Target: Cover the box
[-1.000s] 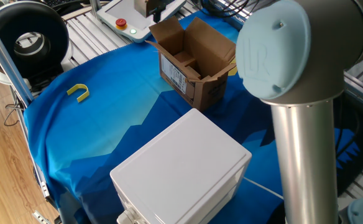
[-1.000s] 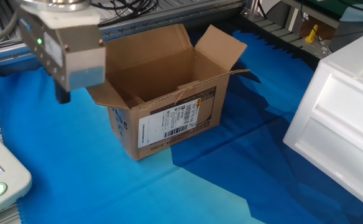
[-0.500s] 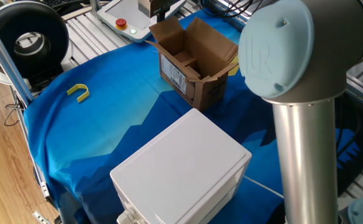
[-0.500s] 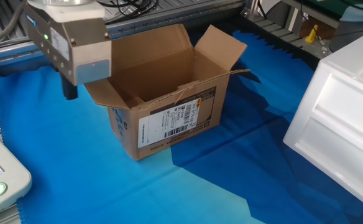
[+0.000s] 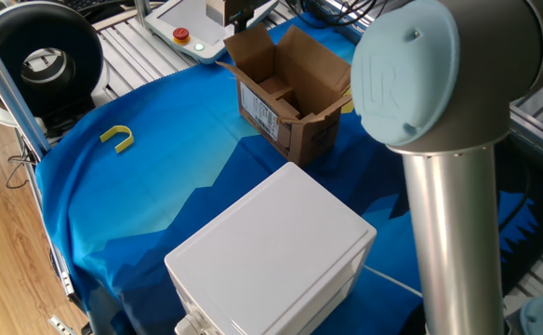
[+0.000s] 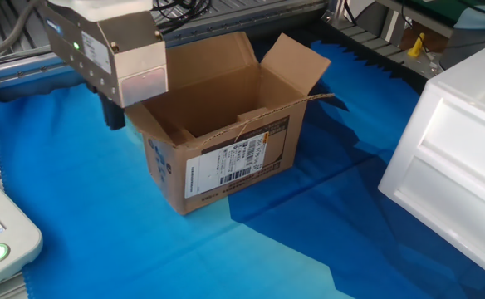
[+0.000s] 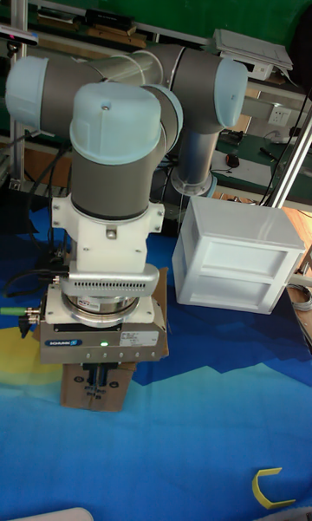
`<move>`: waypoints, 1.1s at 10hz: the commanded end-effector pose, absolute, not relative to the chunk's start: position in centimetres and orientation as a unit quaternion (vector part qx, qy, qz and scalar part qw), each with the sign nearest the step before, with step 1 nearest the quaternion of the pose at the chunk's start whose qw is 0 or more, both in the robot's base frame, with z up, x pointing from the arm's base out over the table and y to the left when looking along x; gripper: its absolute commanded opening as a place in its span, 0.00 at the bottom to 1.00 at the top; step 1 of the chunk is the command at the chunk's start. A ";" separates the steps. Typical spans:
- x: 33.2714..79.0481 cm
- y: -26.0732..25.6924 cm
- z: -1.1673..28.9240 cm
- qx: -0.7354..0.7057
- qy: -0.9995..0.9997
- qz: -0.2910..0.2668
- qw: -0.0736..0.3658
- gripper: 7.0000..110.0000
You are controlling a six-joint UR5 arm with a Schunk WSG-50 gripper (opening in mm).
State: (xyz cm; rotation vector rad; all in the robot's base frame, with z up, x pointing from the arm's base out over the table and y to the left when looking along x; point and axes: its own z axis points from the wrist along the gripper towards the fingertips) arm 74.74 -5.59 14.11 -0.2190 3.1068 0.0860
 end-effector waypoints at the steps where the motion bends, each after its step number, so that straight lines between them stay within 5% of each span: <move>1: 73.0 -5.4 14.4 -0.071 0.997 0.032 -0.023 0.00; 4: 66.7 -5.1 15.8 -0.067 0.986 0.045 -0.149 0.00; 11: 69.3 -6.3 11.4 -0.067 0.989 0.001 -0.132 0.00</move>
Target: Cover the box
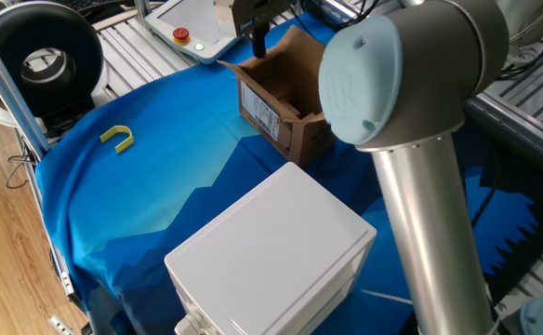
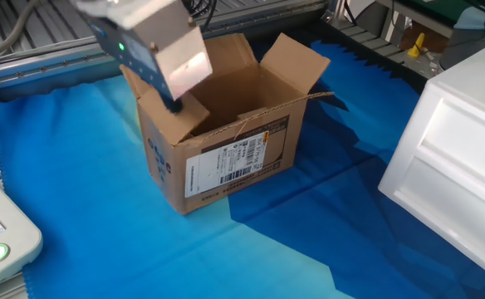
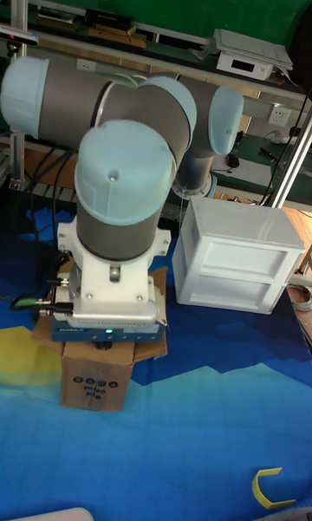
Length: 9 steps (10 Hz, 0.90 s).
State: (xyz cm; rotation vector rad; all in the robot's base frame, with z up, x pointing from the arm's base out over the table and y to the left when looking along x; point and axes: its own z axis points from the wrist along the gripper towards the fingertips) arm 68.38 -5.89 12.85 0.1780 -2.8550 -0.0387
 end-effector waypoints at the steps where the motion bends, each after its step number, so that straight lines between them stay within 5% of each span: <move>1: 69.0 -5.9 11.8 0.067 -0.988 -0.010 0.136 0.00; 3: 66.7 -6.7 12.9 0.094 -0.977 0.002 0.191 0.00; 9: 67.6 -6.2 11.8 0.087 -0.976 0.016 0.201 0.00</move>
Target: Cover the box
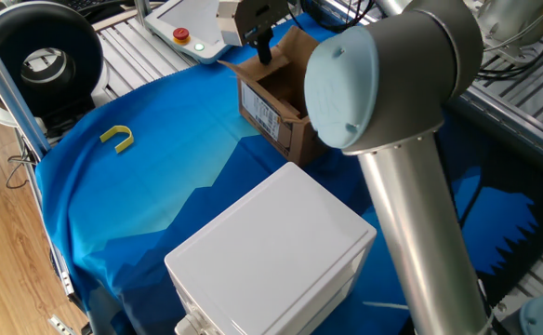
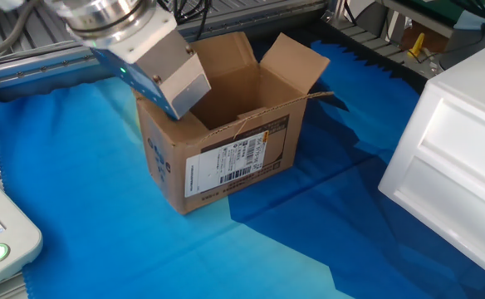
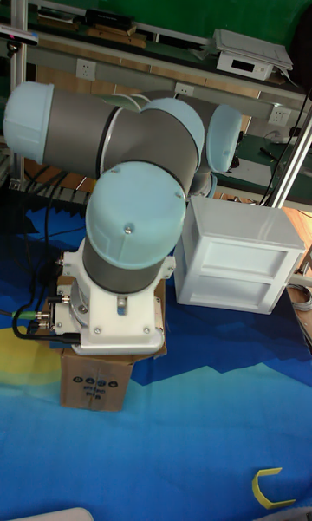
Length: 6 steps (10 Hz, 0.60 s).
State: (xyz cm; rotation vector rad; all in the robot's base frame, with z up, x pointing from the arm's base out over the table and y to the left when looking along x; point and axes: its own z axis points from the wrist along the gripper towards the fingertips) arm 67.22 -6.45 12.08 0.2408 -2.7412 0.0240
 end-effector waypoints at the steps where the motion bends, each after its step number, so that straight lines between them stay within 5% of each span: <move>1: 67.8 -6.1 11.8 0.085 -0.976 0.020 0.200 0.00; 6: 71.5 -3.8 10.6 0.047 -0.991 -0.009 0.128 0.00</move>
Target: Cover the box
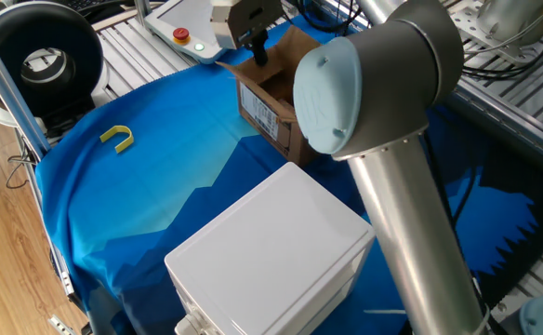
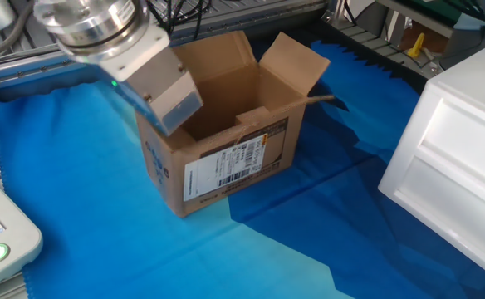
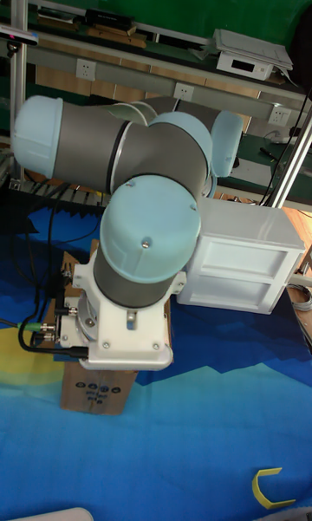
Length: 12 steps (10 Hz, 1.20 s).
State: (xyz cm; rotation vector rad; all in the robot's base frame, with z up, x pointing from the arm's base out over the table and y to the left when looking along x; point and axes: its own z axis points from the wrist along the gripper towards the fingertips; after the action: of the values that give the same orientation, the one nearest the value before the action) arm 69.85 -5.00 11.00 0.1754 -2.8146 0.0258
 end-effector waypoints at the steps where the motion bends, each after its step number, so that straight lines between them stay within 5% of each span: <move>1: 71.5 -3.7 10.6 0.045 -0.991 -0.010 0.127 0.00; 5: 70.7 -3.9 10.7 0.040 -0.989 -0.009 0.141 0.00; 8: 63.1 -7.1 14.7 0.075 -0.946 0.038 0.312 0.00; 12: 63.0 -6.9 16.1 0.086 -0.947 0.029 0.308 0.00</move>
State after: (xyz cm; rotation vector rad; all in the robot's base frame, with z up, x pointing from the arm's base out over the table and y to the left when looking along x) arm 70.23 -4.36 10.88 0.1303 -2.8286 -0.0013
